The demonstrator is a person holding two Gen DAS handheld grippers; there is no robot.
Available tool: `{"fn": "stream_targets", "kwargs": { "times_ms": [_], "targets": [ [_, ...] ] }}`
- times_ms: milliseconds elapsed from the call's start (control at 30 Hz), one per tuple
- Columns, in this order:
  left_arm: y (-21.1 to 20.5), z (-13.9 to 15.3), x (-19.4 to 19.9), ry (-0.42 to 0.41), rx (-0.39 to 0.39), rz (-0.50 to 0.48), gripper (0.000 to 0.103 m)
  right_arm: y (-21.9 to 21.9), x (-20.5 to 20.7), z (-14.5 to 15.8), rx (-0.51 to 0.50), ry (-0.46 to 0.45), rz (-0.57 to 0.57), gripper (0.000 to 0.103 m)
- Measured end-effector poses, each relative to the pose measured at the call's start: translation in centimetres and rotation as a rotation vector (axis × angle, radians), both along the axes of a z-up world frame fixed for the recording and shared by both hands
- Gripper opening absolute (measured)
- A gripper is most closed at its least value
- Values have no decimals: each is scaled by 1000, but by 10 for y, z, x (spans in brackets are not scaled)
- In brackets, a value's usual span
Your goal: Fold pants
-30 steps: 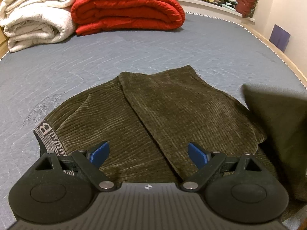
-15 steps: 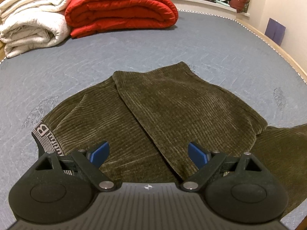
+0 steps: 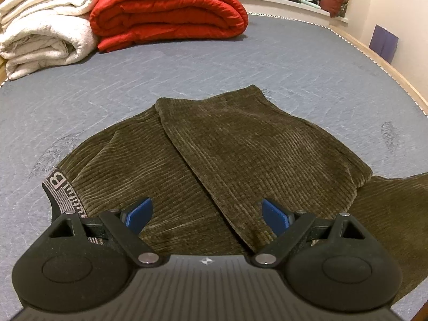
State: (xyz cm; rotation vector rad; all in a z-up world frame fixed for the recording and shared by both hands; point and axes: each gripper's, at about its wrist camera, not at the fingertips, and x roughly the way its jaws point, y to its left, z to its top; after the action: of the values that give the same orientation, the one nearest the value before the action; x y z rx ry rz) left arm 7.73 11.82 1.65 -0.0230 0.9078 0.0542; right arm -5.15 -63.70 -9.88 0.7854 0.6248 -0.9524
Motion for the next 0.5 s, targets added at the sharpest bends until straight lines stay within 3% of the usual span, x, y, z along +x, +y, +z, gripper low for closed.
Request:
{"fn": "stream_targets", "kwargs": {
  "times_ms": [100,167,233,267,333,400,500],
  "targets": [
    [-2,0,1,0,-3,-5,92,13,11,20,-84,-162,134,8],
    [-3,-1,2,3,0,-7,92,29,30,25,-87,-264,281,8],
    [-3,-3,3,8,3,-7,92,48,54,22,-73,-310,396,12],
    [-2,-4,3,11,4,-5,92,55,66,20,-61,-316,440,15],
    [0,-5,4,14,5,1,92,71,93,13,-54,-299,504,32],
    [3,-6,5,19,4,7,92,82,117,7,-54,-273,544,40],
    [7,-8,7,26,3,19,92,88,147,-6,-39,-227,563,43]
  ]
}}
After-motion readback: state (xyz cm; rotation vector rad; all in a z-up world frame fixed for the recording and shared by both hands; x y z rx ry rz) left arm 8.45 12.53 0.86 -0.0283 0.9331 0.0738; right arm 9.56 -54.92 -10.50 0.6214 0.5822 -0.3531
